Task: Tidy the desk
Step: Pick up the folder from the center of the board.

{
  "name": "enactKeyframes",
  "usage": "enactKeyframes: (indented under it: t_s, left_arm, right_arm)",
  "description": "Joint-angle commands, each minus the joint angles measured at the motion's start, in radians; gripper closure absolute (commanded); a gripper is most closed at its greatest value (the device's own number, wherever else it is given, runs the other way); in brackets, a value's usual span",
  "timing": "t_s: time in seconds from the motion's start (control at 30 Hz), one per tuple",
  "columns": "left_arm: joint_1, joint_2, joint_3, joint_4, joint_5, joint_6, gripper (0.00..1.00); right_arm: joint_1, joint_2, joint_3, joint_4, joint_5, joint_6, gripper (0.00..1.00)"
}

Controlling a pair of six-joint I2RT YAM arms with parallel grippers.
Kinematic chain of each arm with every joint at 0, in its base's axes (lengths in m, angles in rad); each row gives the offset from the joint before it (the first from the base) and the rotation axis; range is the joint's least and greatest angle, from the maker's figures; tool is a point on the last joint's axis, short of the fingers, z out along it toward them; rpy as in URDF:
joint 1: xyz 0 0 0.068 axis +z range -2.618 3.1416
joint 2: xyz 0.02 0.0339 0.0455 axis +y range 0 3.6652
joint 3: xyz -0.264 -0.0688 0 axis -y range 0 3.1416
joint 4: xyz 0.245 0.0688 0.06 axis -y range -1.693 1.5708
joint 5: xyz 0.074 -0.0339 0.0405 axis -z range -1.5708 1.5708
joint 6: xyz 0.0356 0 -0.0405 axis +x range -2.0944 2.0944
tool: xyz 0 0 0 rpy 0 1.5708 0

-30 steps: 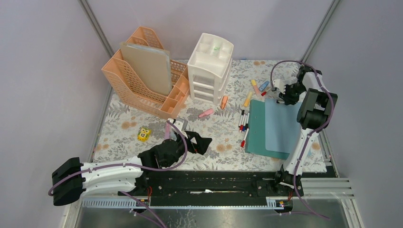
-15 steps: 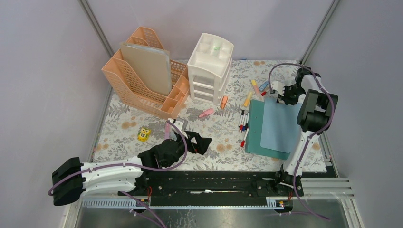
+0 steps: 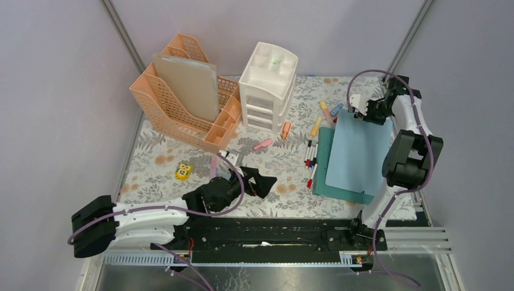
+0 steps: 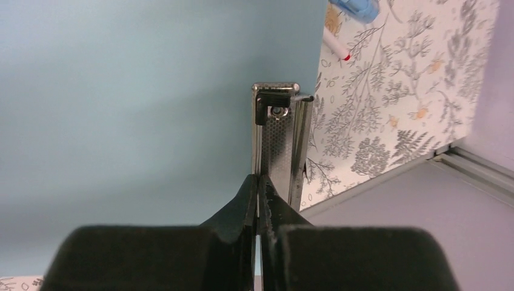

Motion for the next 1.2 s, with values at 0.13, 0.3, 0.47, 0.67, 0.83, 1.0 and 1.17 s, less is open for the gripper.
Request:
enactKeyframes:
  t_s: [0.13, 0.3, 0.47, 0.67, 0.83, 1.0, 1.17]
  left_arm:
    - [0.046, 0.33, 0.12, 0.354, 0.225, 0.014, 0.01]
    - [0.064, 0.591, 0.312, 0.408, 0.335, 0.059, 0.01]
    - [0.116, 0.796, 0.461, 0.465, 0.449, -0.001, 0.01]
    - [0.162, 0.966, 0.585, 0.494, 0.498, -0.125, 0.01]
    - [0.162, 1.012, 0.639, 0.478, 0.499, -0.137, 0.14]
    - [0.162, 1.023, 0.639, 0.496, 0.535, -0.152, 0.44]
    - [0.165, 0.995, 0.611, 0.512, 0.567, -0.169, 0.97]
  right_arm:
    - [0.09, -0.201, -0.162, 0.07, -0.09, -0.003, 1.0]
    - [0.152, -0.286, -0.246, 0.152, -0.117, 0.04, 1.0]
    - [0.202, -0.353, -0.282, 0.169, -0.13, 0.063, 1.0]
    - [0.249, -0.446, -0.35, 0.197, -0.161, 0.084, 1.0]
    - [0.27, -0.493, -0.391, 0.205, -0.172, 0.095, 1.0]
    - [0.298, -0.528, -0.415, 0.206, -0.192, 0.111, 1.0]
    - [0.306, -0.569, -0.436, 0.206, -0.217, 0.142, 1.0]
